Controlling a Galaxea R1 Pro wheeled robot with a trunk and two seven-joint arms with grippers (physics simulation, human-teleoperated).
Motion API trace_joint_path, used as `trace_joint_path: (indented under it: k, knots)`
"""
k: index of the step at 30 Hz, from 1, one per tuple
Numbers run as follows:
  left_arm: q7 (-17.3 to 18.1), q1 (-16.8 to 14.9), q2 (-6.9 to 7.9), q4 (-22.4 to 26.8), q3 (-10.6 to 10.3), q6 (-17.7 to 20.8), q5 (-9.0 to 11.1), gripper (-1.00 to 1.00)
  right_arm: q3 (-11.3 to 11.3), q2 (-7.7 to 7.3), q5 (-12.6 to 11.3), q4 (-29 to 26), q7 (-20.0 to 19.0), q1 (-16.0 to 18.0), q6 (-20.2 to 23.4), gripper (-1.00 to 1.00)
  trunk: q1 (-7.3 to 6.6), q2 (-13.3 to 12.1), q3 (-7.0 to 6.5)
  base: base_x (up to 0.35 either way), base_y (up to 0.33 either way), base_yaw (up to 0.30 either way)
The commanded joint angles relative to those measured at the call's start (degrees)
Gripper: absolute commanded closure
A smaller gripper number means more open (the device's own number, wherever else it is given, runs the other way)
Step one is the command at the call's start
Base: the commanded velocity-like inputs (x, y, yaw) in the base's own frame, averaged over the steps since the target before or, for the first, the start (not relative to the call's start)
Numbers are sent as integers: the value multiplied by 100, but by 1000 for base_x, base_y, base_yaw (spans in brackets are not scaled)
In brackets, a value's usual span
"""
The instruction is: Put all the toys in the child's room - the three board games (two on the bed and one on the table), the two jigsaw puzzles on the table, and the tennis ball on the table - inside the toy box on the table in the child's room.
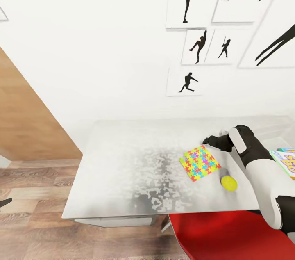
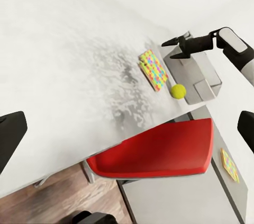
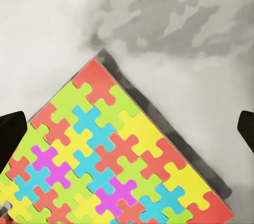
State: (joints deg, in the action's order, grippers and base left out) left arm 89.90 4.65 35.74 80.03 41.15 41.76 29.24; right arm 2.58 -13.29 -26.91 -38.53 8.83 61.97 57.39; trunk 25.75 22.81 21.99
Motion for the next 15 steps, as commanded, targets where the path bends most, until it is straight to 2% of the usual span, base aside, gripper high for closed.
trace_joint_path:
  k: [1, 15]
  knots:
    - [10, 5, 3, 4, -2, 61, 12, -100, 5, -1, -60, -5, 53, 3, 18, -100, 3, 11, 18, 0, 0, 0]
    - [10, 7, 3, 4, -2, 61, 12, -100, 22, -2, -52, -5, 36, 5, 25, -100, 3, 11, 151, 0, 0, 0]
